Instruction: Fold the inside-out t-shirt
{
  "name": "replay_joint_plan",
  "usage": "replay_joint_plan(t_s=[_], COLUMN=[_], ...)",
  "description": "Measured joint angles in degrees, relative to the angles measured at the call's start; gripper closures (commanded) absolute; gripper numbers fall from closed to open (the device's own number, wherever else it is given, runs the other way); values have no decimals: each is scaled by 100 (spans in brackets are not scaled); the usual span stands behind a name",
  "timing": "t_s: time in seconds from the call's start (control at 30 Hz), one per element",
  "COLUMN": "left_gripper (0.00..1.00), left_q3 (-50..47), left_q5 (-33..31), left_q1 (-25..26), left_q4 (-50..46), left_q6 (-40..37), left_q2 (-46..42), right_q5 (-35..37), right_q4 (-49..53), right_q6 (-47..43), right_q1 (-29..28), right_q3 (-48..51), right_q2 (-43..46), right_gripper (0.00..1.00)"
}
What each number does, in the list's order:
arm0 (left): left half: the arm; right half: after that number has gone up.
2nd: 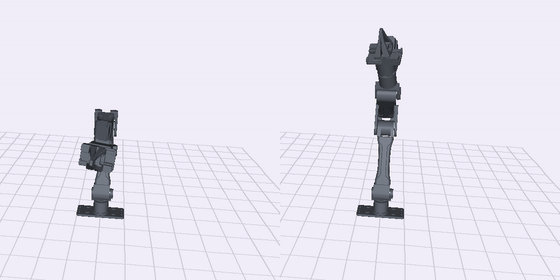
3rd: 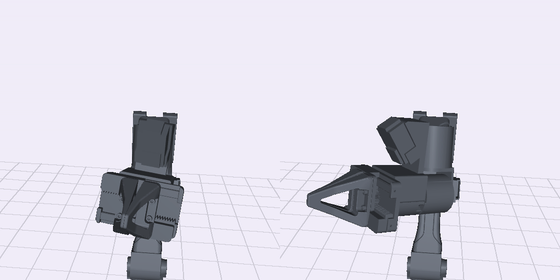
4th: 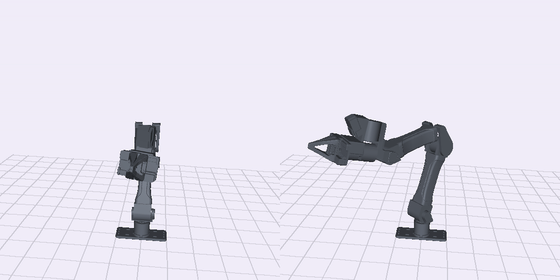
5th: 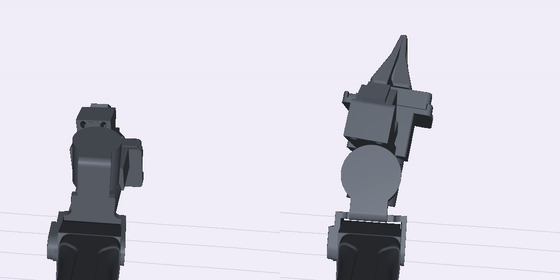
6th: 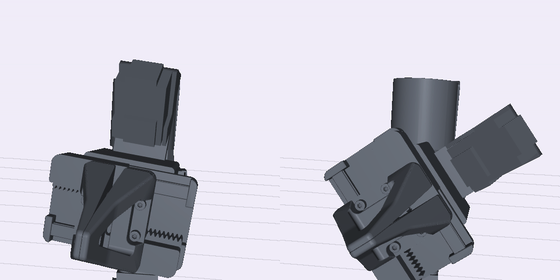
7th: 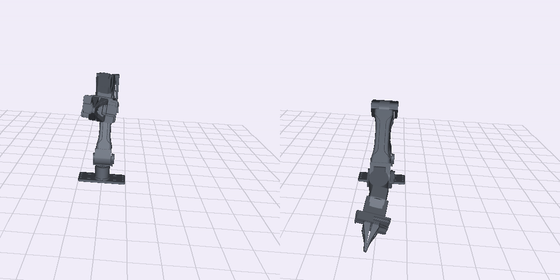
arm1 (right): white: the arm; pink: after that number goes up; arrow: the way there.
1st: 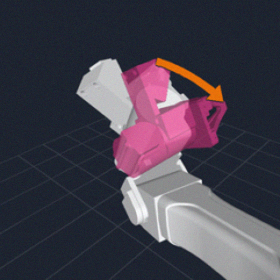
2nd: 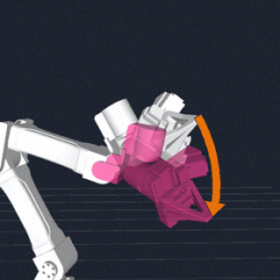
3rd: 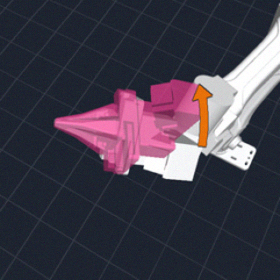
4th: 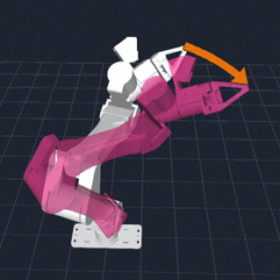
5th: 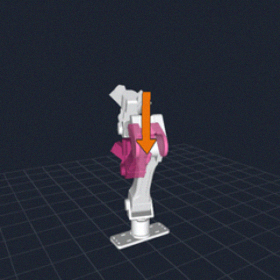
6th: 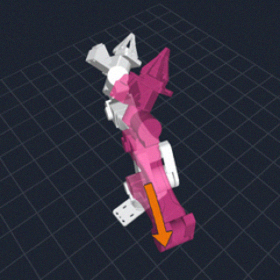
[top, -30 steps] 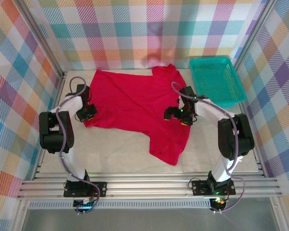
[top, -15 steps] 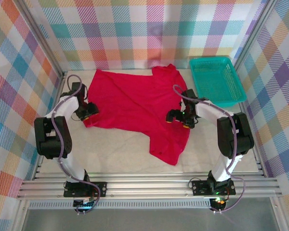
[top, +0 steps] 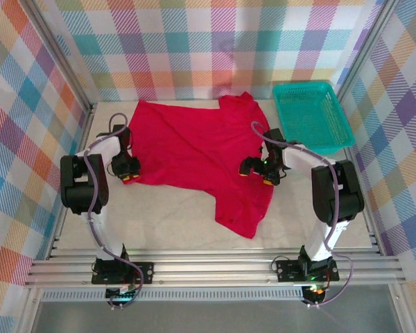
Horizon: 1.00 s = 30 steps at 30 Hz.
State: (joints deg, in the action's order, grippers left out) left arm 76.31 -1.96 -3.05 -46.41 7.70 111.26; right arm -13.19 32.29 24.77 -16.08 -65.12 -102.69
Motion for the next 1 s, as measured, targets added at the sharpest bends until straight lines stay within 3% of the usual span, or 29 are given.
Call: replay_joint_plan(t_s=[0.43,0.6,0.63,0.7,1.0], left_gripper=[100,96,94,71,56], left_q3=[623,625,625,632,599], left_q5=[-721,-966,-1003,-1106,-1019], left_q1=[-378,-509,-509,-509,-457], left_q4=[-623,-785,-809,-874,-874], left_q6=[37,37,37,48,247], left_q2=[-385,-542,-535,-535,-796], right_q5=[114,337,387,503,826], right_q4=[57,177,208,280,664], right_q6=[-42,-79,-96,-146,-271], right_q1=[258,356,367,380,444], right_q3=[-35,-111,-133,-181,-444], right_q2=[-168,-188,-197,-216,-212], right_gripper=[0,0,0,0,0])
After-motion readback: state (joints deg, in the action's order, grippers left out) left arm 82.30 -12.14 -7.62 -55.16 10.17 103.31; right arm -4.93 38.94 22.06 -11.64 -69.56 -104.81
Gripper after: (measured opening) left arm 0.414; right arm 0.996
